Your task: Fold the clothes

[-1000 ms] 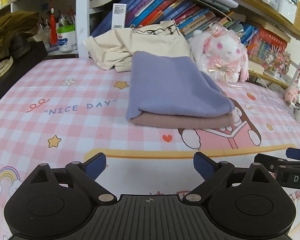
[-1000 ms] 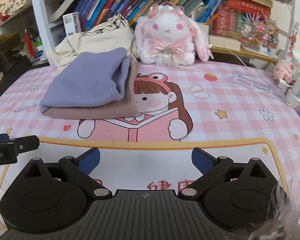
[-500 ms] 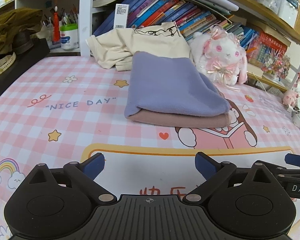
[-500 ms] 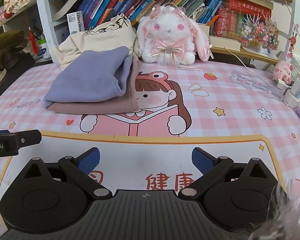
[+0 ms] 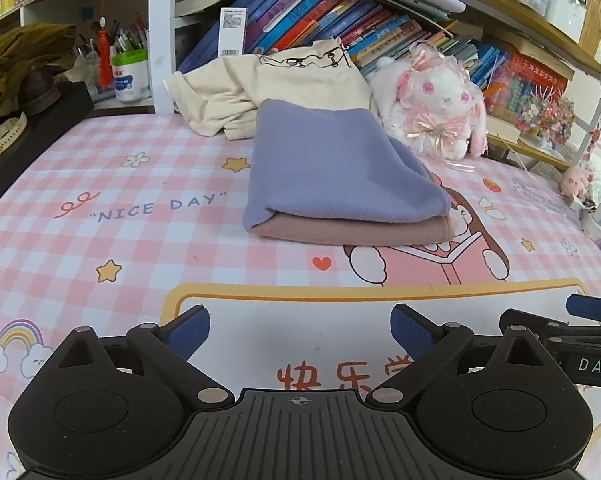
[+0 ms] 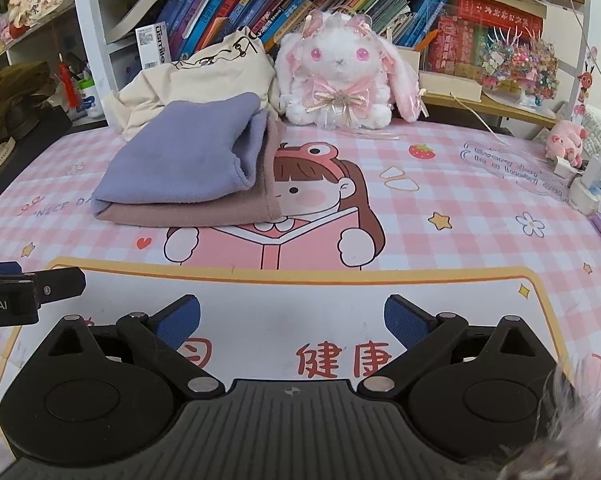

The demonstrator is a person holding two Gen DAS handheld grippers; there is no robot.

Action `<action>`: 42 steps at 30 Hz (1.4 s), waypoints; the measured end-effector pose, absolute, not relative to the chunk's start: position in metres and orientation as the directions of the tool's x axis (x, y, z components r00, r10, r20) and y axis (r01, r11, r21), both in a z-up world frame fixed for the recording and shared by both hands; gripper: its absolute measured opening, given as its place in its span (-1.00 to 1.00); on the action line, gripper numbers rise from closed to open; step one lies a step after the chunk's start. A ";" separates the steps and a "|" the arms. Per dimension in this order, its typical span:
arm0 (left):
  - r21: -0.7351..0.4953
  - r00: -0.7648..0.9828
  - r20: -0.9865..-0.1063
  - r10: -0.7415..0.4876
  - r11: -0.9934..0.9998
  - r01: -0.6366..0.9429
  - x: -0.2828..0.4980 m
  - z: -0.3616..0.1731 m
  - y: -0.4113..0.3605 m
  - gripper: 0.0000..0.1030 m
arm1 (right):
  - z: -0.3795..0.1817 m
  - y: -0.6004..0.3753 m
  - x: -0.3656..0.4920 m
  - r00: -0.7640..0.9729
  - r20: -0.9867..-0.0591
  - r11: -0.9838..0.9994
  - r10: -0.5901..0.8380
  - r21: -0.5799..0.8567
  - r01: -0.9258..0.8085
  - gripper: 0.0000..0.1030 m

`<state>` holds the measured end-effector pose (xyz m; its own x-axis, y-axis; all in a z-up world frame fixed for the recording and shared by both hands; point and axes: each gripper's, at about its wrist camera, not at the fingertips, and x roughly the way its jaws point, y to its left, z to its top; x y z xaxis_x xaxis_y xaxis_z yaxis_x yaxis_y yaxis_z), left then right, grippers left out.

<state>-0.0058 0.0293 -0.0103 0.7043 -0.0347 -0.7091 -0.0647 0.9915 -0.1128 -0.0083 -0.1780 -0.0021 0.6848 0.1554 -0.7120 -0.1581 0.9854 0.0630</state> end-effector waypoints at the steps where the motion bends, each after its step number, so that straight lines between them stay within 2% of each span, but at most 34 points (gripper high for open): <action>1: -0.111 0.704 -0.710 -0.033 0.992 -0.065 -0.006 -0.010 0.029 0.92 | -0.003 -0.178 -0.008 0.683 -0.714 0.986 0.154 0.064 -0.156 0.94; 8: -0.109 0.706 -0.708 -0.031 0.992 -0.065 -0.008 -0.010 0.030 0.98 | -0.003 -0.178 -0.010 0.681 -0.715 0.985 0.157 0.068 -0.156 0.94; 42: -0.059 0.707 -0.707 -0.001 0.997 -0.059 -0.011 -0.006 0.025 0.98 | -0.003 -0.176 -0.011 0.674 -0.721 0.985 0.161 0.070 -0.160 0.94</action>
<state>-0.0108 0.0253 -0.0060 0.7072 -0.0007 -0.7070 -0.0585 0.9965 -0.0595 -0.0107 -0.1765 -0.0030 0.6743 0.1613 -0.7206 -0.1602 0.9846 0.0704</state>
